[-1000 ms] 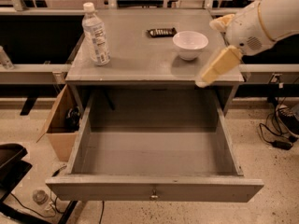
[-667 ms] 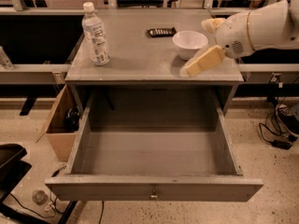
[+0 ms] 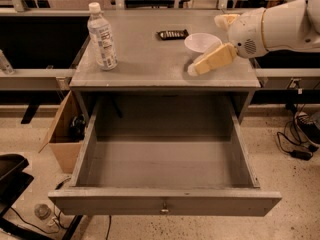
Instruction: Place blue plastic bottle into top drawer
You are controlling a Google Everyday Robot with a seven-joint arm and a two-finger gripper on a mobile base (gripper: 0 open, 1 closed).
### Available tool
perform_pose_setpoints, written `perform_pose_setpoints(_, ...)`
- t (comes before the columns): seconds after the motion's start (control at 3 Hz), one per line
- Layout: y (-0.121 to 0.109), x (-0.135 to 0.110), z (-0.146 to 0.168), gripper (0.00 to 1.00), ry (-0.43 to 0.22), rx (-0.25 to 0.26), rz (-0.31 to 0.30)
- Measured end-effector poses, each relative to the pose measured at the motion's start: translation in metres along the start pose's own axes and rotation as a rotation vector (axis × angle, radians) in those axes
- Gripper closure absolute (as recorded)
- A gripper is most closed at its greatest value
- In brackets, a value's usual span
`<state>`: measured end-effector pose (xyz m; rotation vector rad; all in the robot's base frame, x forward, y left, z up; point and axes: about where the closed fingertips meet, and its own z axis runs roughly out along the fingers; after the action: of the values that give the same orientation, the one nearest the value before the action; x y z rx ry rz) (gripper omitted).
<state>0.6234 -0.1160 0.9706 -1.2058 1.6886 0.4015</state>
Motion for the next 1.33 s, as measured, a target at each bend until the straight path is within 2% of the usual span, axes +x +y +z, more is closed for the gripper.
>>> perform_pose_setpoints(0.33,-0.010,-0.007,0.023,0.00,-0.052,0.015,-0.011)
perform_pose_setpoints(0.67,-0.019,-0.023,0.072,0.00,-0.140,0.049,0.034)
perform_pose_setpoints(1.0,-0.029,-0.041,0.140,0.00,-0.258,0.098,0.173)
perform_pose_setpoints(1.33,-0.030,-0.054,0.181,0.00,-0.297,0.113,0.245)
